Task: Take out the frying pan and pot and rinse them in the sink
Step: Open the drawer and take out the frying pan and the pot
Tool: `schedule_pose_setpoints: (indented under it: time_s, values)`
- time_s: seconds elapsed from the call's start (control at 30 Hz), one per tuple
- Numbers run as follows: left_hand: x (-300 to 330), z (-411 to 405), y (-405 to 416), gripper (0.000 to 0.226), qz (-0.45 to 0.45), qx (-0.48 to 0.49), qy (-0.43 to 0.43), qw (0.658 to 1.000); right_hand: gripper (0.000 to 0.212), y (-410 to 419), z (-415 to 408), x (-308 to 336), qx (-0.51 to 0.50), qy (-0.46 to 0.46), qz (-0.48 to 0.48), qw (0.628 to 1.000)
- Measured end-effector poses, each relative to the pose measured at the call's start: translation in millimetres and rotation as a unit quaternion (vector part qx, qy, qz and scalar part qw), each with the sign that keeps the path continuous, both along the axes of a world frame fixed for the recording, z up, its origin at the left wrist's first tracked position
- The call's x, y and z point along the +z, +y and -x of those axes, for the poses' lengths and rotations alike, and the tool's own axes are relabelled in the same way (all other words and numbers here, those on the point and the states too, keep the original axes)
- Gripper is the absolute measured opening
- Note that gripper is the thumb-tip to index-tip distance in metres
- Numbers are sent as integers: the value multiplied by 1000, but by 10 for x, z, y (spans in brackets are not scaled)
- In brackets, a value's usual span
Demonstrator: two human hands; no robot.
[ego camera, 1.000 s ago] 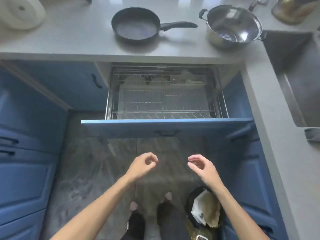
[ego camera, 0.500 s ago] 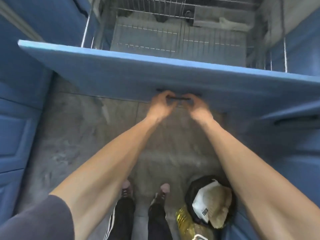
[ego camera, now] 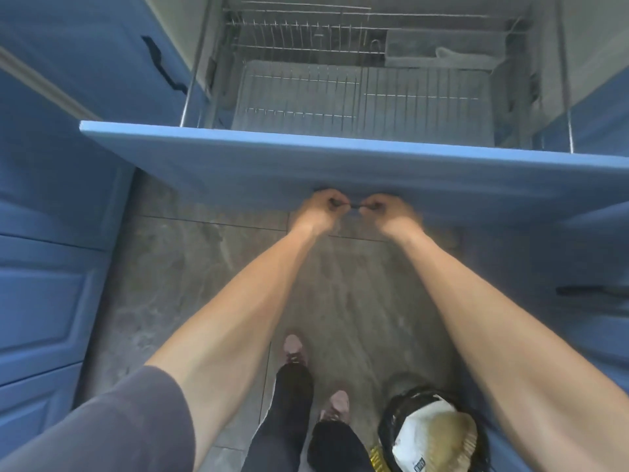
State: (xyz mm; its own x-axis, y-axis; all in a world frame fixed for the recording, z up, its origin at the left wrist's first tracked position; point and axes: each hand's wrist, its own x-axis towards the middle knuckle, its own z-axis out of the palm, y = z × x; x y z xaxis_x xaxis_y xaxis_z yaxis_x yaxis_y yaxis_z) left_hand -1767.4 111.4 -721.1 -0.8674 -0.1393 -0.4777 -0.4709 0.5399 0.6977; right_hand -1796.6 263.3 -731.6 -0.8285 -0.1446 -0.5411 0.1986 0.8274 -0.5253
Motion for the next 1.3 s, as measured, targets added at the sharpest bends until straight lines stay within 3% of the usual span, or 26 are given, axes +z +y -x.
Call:
schedule_pose_setpoints:
  time_s: [0.13, 0.3, 0.43, 0.5, 0.73, 1.0, 1.2, 1.3]
  values:
    - [-2, 418, -71, 14, -8, -6, -20, 1000, 15, -69, 364, 65, -35, -9, -5, 999]
    - [61, 941, -195, 4, -25, -20, -60, 998, 24, -215, 757, 178, -113, -34, -22, 993]
    - [59, 1340, -265, 6, -12, -27, -88, 996, 24, -309, 1180, 304, -117, -55, -61, 990]
    - [85, 1544, -306, 13, -13, -38, -88, 995, 23, -320, 1376, 325, -133, -63, -61, 987]
    - [-23, 2078, -392, 5, -57, -18, -88, 994, 22, -312, 1912, 274, -182, -73, -6, 981]
    - [61, 2539, -470, 24, 6, -44, -78, 996, 24, -318, 2457, 255, -168, -81, 67, 980]
    - [39, 2643, -470, 21, -23, -26, -89, 995, 16, -302, 2595, 180, -165, -77, 89, 979]
    - [153, 2680, -465, 30, -17, -73, -113, 991, 26, -302, 2628, 276, -103, -96, 92, 986]
